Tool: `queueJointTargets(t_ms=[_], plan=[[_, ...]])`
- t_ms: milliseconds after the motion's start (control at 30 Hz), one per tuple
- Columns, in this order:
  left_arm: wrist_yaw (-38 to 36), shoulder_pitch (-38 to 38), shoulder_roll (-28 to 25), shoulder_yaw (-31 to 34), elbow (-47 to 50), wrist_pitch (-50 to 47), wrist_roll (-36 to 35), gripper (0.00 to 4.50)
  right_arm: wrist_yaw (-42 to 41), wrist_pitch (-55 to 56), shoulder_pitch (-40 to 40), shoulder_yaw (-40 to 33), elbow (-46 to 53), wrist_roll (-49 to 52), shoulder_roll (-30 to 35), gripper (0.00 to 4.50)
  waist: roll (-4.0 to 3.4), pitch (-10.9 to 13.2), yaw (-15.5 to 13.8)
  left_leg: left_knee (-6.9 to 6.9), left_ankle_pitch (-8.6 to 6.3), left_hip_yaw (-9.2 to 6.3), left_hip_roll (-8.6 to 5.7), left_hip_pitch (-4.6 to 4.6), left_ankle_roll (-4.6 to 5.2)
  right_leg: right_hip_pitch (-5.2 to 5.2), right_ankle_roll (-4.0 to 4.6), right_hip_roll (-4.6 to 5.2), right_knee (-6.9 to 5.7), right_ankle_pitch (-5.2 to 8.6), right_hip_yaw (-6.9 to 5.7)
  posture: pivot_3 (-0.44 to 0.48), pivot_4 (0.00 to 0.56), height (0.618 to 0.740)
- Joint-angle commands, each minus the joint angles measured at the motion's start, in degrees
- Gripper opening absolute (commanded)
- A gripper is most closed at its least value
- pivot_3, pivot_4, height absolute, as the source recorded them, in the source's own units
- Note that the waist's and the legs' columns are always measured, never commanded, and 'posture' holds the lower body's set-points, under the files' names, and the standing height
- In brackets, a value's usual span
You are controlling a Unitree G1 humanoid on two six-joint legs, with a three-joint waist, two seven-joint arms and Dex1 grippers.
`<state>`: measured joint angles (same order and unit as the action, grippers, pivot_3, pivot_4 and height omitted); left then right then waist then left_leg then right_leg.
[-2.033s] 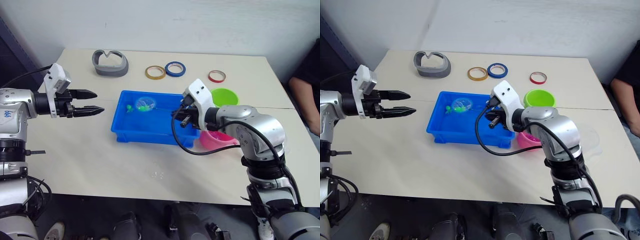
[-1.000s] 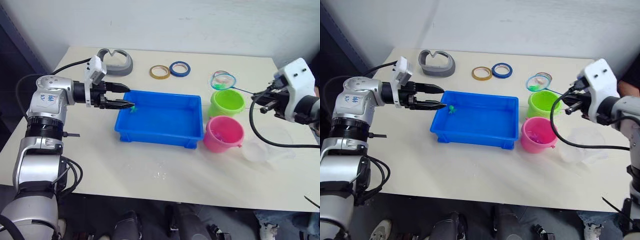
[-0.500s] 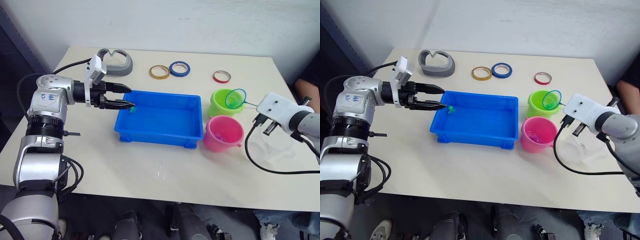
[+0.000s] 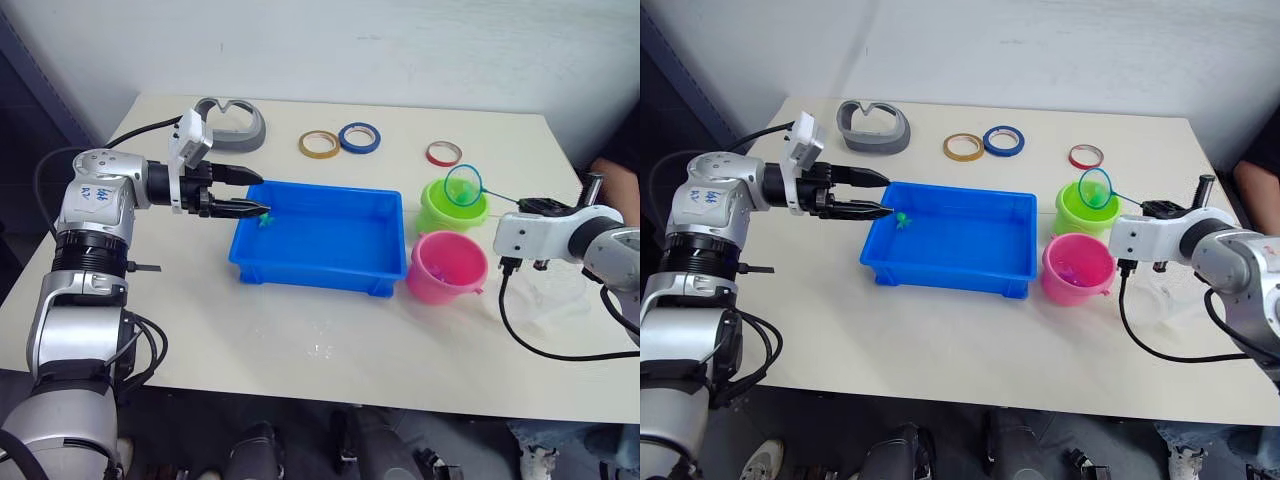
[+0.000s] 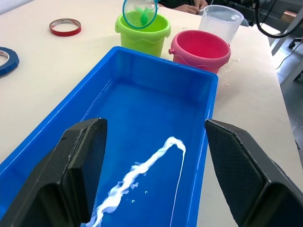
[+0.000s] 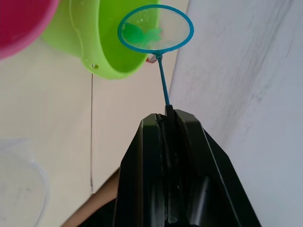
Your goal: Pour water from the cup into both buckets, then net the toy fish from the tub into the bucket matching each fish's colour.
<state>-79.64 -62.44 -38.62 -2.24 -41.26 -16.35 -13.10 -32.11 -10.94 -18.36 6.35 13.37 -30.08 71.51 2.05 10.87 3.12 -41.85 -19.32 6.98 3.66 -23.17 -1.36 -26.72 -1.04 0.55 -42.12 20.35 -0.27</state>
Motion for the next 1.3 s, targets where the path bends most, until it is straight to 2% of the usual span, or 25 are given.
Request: queueJointTargets(t_ms=[33,267,833,1133,1300], plan=[[0.07,-1.22,-0.03,1.30,0.94,0.50,-0.55,3.60,3.29,5.49,1.04,-1.50,0.52,-6.82,2.44,0.00,0.00,0.00,0.01,0.00,0.00,0.00,0.00,0.00,0.00,0.00,0.00,0.00,0.00,0.00,0.00,0.000,0.150,0.693],[-0.33,-0.41,-0.20,1.15,1.27,0.21,-0.50,3.60,7.50,11.31,5.87,-4.07,1.73,-15.19,3.28,0.00,0.00,0.00,0.06,-0.08,0.00,0.04,0.00,0.01,-0.01,0.00,0.00,0.00,-0.09,0.00,0.02,0.000,0.150,0.693],[0.40,-0.39,0.24,1.41,1.05,0.45,-0.55,3.60,10.91,16.20,3.55,-5.82,0.69,-25.31,2.43,0.00,0.00,0.00,0.12,-0.31,0.02,0.11,0.00,0.08,-0.03,0.00,0.00,-0.01,-0.40,0.01,0.09,0.000,0.150,0.693],[0.33,-0.72,0.01,1.41,0.60,0.62,-0.39,3.60,9.31,16.30,3.50,-6.22,0.77,-25.01,1.24,0.00,0.00,0.00,0.13,-0.33,0.02,0.13,-0.01,0.09,-0.04,0.00,0.00,-0.01,-0.42,0.01,0.11,0.000,0.150,0.693],[0.65,-0.37,-1.31,1.87,0.94,0.10,-0.29,3.60,-1.37,6.48,-0.13,-10.28,2.86,-13.13,-6.64,0.00,0.01,0.00,0.23,-0.38,0.02,0.14,-0.01,0.10,-0.04,0.00,0.00,-0.03,-0.46,0.00,0.12,0.000,0.150,0.693]])
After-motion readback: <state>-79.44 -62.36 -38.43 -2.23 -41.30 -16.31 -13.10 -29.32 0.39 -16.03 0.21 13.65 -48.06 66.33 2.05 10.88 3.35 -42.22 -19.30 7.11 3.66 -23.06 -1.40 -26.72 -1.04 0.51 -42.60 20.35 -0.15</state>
